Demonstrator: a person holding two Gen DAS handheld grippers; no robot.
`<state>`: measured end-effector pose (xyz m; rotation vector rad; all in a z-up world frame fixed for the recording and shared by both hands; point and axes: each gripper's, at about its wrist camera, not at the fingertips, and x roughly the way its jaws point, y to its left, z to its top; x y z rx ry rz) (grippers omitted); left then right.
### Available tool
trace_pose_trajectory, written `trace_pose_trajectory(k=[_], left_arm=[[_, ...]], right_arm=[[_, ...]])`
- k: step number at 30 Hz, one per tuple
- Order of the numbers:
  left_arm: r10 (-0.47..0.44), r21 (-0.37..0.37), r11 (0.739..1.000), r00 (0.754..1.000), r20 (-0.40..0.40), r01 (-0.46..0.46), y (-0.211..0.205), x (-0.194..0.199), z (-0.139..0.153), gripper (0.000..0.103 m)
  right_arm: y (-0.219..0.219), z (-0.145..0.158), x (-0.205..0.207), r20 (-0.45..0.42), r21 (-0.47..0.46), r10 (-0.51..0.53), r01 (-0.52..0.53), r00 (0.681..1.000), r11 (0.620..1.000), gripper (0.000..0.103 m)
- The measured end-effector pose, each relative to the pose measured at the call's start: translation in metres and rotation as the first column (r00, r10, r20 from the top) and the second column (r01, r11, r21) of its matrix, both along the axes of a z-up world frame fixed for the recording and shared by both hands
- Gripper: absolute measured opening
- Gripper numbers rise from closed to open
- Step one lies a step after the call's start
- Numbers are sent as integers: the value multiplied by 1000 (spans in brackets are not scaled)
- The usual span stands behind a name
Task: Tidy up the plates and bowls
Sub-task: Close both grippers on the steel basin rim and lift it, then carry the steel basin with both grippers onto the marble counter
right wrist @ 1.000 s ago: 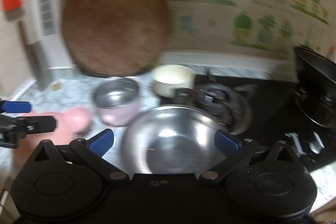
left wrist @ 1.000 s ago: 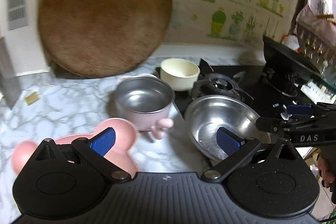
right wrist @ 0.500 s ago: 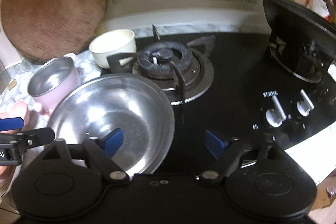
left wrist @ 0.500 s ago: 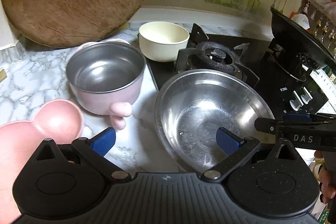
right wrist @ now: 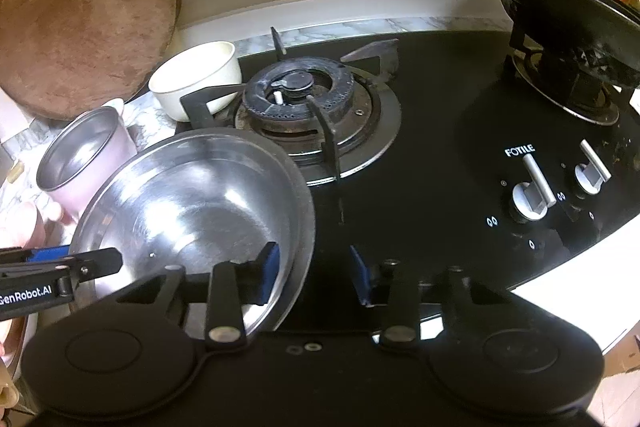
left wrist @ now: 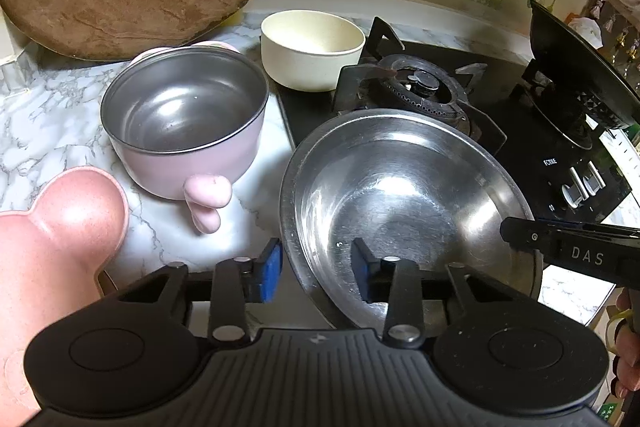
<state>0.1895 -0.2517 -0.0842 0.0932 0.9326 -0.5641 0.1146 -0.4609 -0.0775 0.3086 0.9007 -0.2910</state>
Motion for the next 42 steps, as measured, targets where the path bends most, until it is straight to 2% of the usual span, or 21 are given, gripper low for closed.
trace_pose_trajectory(k=[7,9,15,19,22,28,33,37,42], left_arm=[[8,20,1000,1000,3,-8,-1,0,0,16],[8,22,1000,1000,4,-8,0,-1,0,16],[9,25,1000,1000,11,-10,3,-7,2,16],[3,23,1000,999,39,-4,10,-18,16,16],[10,6,1000,998,59,-10,22,-26,32,16],[81,-21,997,993,88,-79,62,-43,64,16],[175,-28,984,978,109,-173,106,-54,85,16],[259,-30,966,959,118,-258,148,-62,93,16],[367,-36,930,923,110,-366,205,-70,97,16]], right_arm=[[3,0,1,9,-10,23,-23,1000,1000,22],[5,0,2,10,-26,34,-34,999,999,18],[15,2,-2,17,-89,67,-65,998,994,17],[23,14,-12,43,-131,102,-95,994,987,17],[26,28,-18,56,-114,112,-105,992,988,17],[50,59,-25,109,-115,171,-158,979,981,17],[81,83,-22,160,-106,261,-246,952,963,17],[117,96,-17,189,-116,341,-324,921,939,17],[166,104,-9,208,-112,442,-428,872,897,17]])
